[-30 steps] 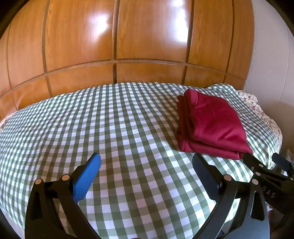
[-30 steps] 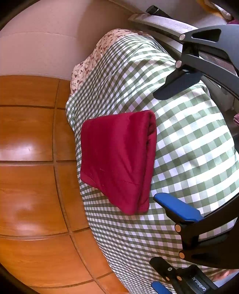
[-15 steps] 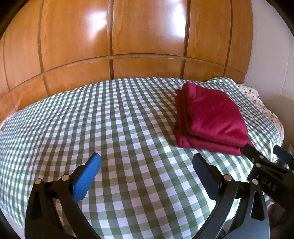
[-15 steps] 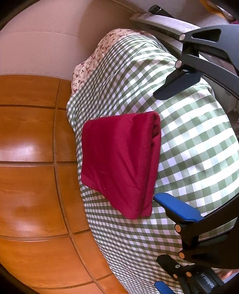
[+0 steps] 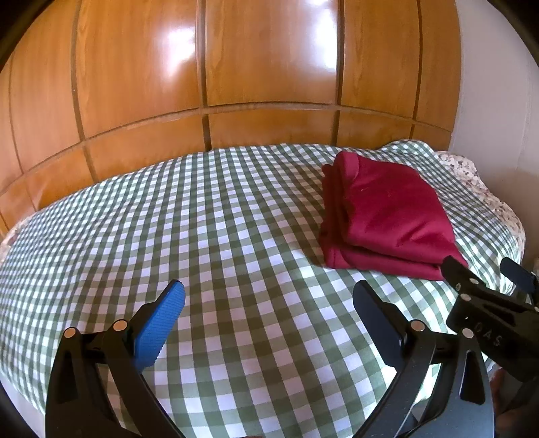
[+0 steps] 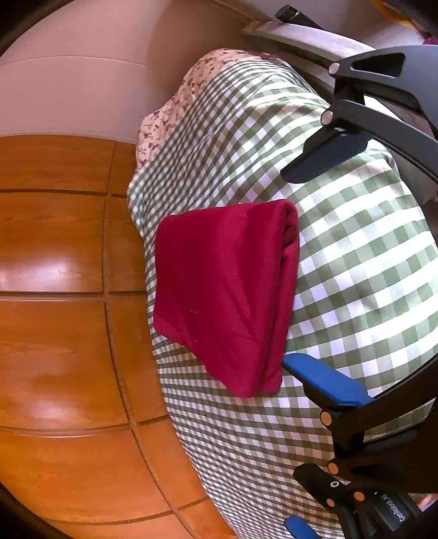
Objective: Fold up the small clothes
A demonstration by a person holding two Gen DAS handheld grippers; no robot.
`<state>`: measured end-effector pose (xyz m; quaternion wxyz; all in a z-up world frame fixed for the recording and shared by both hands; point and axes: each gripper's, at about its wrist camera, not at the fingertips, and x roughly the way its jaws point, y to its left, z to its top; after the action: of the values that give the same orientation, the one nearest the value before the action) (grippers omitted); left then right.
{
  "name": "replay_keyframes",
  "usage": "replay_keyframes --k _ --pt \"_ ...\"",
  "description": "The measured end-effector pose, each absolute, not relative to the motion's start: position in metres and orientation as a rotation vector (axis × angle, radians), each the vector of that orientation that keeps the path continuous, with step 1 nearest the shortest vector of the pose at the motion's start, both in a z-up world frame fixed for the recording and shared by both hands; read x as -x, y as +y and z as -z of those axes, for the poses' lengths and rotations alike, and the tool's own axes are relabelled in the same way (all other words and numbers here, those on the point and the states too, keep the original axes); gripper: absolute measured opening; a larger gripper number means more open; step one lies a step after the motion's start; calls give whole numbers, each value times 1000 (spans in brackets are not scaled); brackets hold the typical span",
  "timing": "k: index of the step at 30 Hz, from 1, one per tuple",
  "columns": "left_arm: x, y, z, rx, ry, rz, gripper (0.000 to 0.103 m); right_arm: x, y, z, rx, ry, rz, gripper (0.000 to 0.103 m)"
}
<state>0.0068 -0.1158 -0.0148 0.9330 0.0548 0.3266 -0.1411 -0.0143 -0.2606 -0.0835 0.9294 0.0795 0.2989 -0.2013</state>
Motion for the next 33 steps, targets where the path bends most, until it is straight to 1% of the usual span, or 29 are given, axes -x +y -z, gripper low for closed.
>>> replay_keyframes --k 33 --pt "-6 -111 9 -71 673 323 99 13 -262 88 -176 615 418 101"
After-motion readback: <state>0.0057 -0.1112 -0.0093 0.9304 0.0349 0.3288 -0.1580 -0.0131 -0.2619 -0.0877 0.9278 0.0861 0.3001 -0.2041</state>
